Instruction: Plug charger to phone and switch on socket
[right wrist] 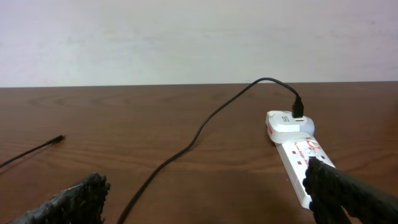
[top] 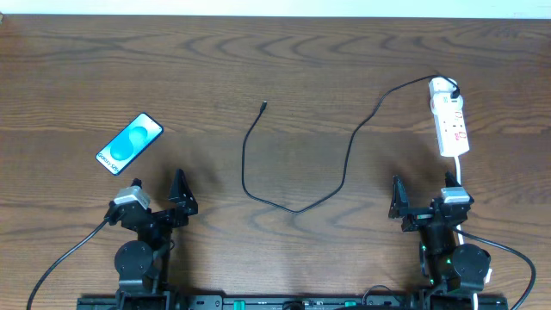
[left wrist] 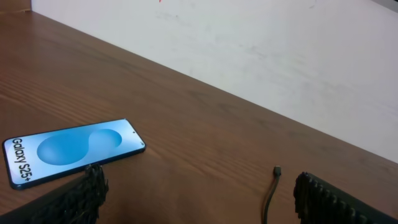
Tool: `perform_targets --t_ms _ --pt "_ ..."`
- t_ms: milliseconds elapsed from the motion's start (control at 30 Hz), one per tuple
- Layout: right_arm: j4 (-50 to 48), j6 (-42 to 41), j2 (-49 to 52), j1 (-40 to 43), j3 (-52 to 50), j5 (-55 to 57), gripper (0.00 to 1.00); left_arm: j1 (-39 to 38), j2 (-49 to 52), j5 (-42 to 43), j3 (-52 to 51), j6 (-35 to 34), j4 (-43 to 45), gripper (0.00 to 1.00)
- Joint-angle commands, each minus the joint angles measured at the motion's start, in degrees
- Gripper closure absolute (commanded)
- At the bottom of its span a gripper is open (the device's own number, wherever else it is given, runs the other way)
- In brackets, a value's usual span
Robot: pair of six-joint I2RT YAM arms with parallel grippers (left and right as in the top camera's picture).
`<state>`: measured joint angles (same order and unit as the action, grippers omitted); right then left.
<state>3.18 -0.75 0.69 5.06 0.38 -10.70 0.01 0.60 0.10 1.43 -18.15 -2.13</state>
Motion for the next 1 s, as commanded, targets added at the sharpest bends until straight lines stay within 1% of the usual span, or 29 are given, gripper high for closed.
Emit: perform_targets --t_ms 0,600,700,800,967 --pt "0.3 0.9 -0.4 -0.3 -0.1 -0.2 0.01 0.3 -0.4 -0.7 -1.2 0.5 -1.9 0.02" --pt "0.3 0.9 -0.4 -0.3 -0.1 -0.2 0.01 0.3 -0.4 1.1 -1.2 -0.2 -1.9 0.02" --pt "0.3 0.9 -0.4 -0.3 -0.1 -0.2 0.01 0.3 0.1 4.4 -1.1 -0.2 -1.9 0.02" --pt "0.3 0.9 -0.4 -0.3 -0.1 -0.2 0.01 0.3 3.2 8.1 -0.6 -0.2 -2.0 0.02" --pt "0.3 0.8 -0.4 -0.3 -0.1 -0.2 0.01 0.3 10.2 8.7 2.4 -0.1 -2.5 0.02"
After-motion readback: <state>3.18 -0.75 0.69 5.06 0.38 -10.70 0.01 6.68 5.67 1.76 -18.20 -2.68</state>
